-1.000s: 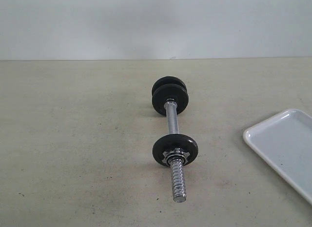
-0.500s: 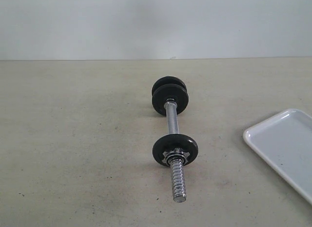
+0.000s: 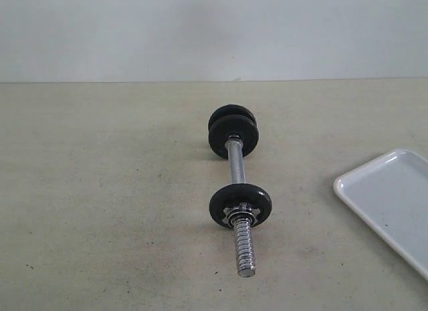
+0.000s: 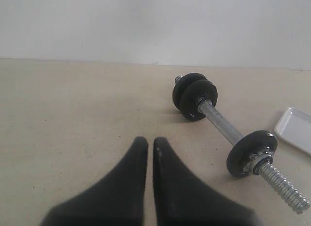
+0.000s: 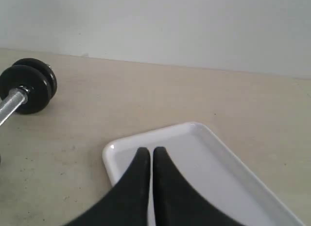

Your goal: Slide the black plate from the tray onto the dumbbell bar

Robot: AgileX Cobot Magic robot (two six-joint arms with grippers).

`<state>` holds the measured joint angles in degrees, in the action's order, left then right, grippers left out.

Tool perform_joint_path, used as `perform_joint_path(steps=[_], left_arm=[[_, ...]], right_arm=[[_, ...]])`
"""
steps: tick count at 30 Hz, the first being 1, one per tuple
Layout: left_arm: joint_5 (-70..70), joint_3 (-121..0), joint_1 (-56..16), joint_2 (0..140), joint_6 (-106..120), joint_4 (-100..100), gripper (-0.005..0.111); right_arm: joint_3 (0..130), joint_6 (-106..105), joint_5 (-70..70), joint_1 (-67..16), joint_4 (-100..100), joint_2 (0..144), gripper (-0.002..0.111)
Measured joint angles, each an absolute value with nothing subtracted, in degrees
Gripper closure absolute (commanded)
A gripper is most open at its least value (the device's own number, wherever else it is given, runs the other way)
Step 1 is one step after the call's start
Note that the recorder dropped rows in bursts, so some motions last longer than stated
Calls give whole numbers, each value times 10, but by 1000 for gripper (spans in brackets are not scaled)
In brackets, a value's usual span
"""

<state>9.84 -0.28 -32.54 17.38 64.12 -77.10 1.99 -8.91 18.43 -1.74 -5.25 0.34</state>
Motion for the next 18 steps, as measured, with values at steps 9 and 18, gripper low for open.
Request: perform_joint_path(steps=[9, 18], left_arm=[[98, -3, -325, 174, 641, -771, 102], [98, -3, -325, 174, 641, -771, 102]], right_arm=[[3, 8, 174, -17, 21, 3, 108], [3, 0, 179, -17, 8, 3, 108]])
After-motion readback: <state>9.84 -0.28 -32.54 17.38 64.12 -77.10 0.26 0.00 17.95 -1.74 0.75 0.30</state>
